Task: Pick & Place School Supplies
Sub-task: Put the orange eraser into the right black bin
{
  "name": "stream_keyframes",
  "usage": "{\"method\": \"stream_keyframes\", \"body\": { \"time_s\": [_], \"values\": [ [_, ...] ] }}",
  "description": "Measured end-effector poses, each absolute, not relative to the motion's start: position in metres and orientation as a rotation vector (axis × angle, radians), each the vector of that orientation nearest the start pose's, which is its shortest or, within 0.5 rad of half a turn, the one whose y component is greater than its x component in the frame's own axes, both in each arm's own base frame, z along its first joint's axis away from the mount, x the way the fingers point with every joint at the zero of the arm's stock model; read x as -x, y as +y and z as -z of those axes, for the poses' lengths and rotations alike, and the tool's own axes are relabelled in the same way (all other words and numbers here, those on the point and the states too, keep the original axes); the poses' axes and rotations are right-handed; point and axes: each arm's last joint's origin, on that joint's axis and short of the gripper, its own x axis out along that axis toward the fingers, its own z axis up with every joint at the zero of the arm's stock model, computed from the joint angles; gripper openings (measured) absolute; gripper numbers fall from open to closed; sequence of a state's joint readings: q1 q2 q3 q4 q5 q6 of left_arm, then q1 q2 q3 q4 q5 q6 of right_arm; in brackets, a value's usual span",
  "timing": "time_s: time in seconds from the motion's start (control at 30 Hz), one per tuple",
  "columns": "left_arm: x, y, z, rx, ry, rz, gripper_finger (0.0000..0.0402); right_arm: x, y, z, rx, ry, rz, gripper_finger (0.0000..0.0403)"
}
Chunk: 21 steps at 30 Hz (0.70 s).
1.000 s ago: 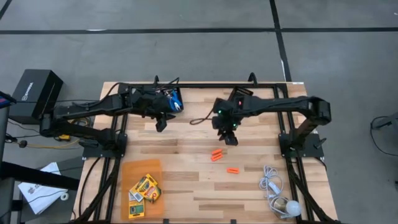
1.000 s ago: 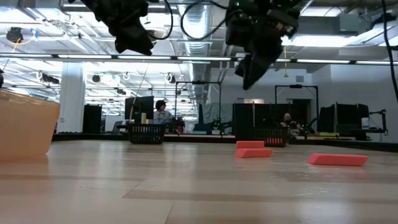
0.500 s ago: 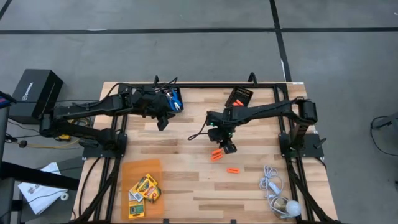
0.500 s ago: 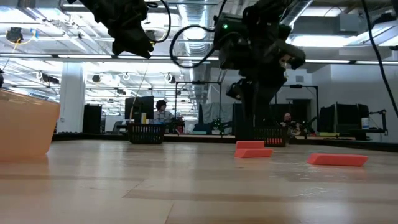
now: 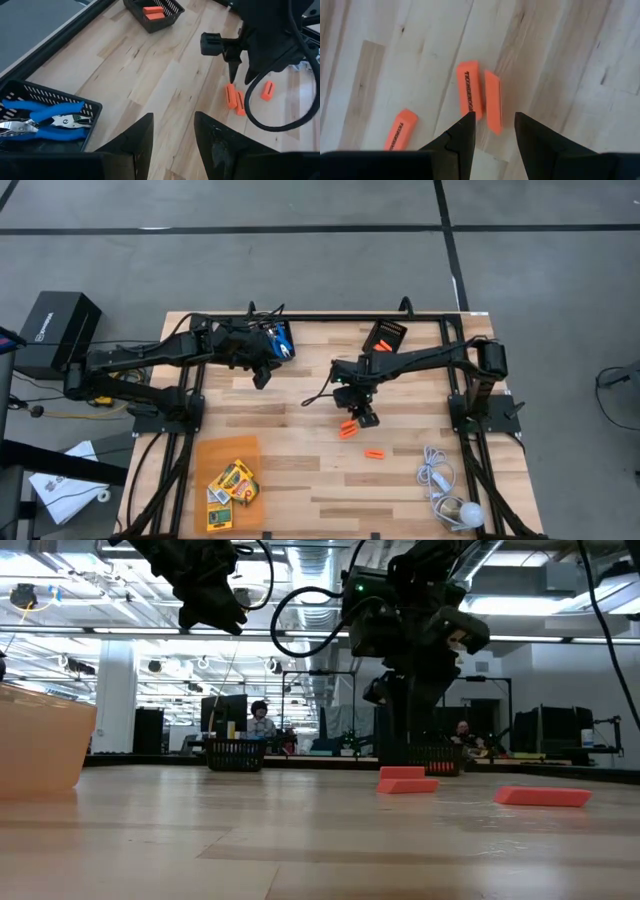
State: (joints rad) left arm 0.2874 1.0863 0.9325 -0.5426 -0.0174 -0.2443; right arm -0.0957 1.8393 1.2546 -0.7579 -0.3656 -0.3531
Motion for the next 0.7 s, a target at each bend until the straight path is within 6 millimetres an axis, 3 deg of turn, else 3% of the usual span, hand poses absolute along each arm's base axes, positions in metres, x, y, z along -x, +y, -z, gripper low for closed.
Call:
{"method": "stream_keyframes", "body": {
  "time_s": [0.33, 0.7],
  "values": [
    [-0.213, 0.064, -0.297, 0.321, 0.656, -0.373, 0.0137, -0.343, -0.009, -0.162, -0.033, 1.248, -0.428, 0.0129],
    [-0.213, 0.064, -0.297, 0.307, 0.659, -0.367, 0.0137, -0.345, -0.011, -0.163, -0.093, 1.230, -0.394, 0.0129]
  ]
}}
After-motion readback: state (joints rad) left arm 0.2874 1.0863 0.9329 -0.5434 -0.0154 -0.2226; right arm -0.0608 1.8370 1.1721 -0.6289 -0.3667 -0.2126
